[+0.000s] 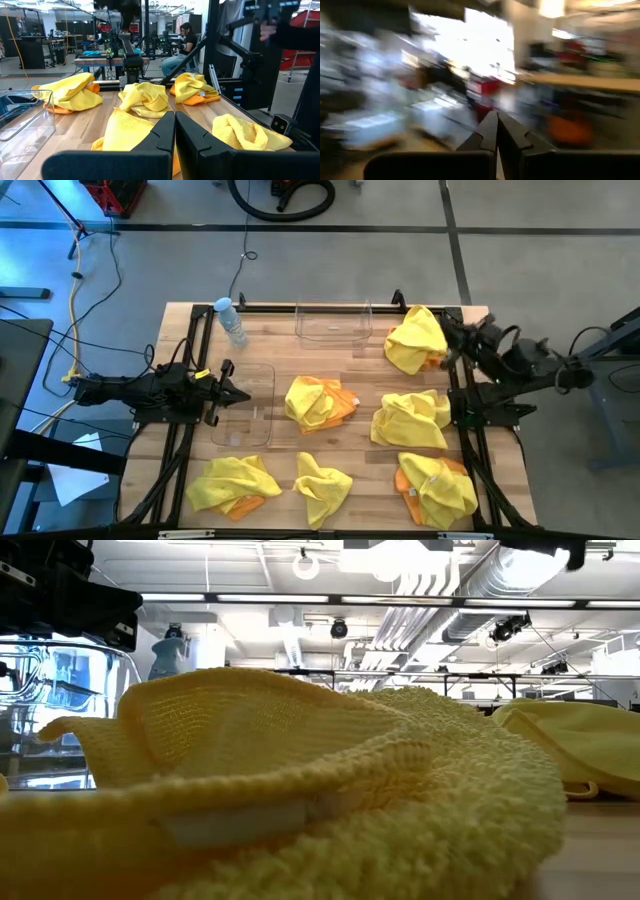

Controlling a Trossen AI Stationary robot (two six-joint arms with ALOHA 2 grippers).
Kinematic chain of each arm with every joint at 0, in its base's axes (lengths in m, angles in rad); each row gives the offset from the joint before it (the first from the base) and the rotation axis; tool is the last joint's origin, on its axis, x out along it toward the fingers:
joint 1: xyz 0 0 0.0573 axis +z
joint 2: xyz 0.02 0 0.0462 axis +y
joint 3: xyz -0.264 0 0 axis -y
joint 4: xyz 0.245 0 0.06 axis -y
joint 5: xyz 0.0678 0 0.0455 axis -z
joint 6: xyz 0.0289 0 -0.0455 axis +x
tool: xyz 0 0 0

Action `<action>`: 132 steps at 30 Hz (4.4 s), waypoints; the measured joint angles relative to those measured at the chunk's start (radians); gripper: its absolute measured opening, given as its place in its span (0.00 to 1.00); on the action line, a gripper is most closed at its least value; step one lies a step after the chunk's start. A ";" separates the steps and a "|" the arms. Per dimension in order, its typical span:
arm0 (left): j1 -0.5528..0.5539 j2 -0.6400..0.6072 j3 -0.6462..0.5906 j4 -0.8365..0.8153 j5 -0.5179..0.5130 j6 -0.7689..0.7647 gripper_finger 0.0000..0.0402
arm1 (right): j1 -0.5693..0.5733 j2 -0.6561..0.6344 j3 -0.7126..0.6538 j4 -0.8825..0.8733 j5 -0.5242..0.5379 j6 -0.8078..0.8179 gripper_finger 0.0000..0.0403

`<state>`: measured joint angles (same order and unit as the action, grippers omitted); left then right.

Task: Sort microfiber towel by color & place in baskets
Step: Put the yellow microfiber towel into the top transparent bin

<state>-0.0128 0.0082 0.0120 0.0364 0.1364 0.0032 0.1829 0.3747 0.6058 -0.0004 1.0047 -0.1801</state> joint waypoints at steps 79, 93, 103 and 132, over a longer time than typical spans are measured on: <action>0.000 0.000 0.000 0.000 0.000 0.000 0.00 | -1.116 1.066 0.181 -0.832 -0.937 0.538 0.38; 0.000 0.000 0.000 0.000 0.000 0.000 0.00 | -1.074 0.903 0.242 -0.866 -0.969 0.567 0.02; 0.000 0.000 0.000 0.000 0.000 0.000 0.00 | -0.955 0.708 0.524 -0.900 -0.841 0.628 0.01; 0.000 0.000 0.000 0.000 -0.001 0.000 0.00 | -0.612 1.342 1.318 -0.628 -0.809 0.496 0.00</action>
<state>-0.0128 0.0082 0.0120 0.0360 0.1359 0.0032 -0.4290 1.7172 1.9234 -0.6280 0.1959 0.3160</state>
